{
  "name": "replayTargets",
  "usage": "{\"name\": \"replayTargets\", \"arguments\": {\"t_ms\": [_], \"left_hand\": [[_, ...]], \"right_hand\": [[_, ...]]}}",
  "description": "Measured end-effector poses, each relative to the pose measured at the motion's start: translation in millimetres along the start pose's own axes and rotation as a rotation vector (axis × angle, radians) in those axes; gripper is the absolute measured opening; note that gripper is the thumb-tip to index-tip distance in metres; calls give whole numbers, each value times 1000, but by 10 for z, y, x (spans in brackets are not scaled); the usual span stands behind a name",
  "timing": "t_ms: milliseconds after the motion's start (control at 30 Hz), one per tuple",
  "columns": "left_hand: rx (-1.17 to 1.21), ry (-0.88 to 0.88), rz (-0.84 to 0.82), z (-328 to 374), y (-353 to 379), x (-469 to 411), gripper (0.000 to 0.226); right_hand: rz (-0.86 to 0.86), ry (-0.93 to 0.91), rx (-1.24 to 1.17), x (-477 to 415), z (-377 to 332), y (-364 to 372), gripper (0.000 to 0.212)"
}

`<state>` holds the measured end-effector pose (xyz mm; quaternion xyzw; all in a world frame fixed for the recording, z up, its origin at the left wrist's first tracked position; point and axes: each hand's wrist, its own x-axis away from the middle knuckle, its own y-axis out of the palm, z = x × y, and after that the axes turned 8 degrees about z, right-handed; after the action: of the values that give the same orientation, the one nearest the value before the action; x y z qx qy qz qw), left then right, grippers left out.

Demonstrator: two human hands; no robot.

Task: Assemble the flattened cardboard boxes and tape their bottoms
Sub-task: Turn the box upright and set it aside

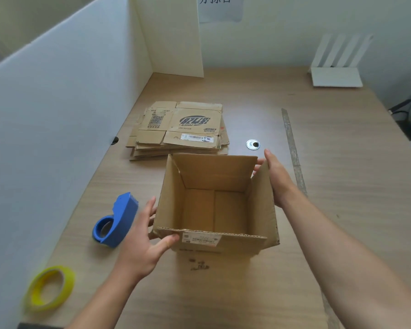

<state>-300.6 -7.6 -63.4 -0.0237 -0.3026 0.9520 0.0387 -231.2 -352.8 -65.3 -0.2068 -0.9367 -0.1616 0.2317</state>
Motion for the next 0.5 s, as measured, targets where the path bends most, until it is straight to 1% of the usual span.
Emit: {"name": "replayTargets", "arguments": {"t_ms": [133,200,267,367,433,500], "left_hand": [[65,19,-35,15,48,-29,83],[110,13,-58,15,46,-42,83],[131,18,-99,-8,34,-66,84],[173,24,-155,-57,19,-97,84],[243,-18,-182,-101,32,-108,81],[301,-70,-226,-194,76,-113,73]], "right_hand": [[116,-53,94,116,160,-5,57],[149,-86,88,254,210,-54,55],[146,-123,87,413,263,-118,54],[126,-172,64,659,368,-223,45],[147,-175,38,835,469,-276,40],[165,-173,39,1003,633,-330,34]]}}
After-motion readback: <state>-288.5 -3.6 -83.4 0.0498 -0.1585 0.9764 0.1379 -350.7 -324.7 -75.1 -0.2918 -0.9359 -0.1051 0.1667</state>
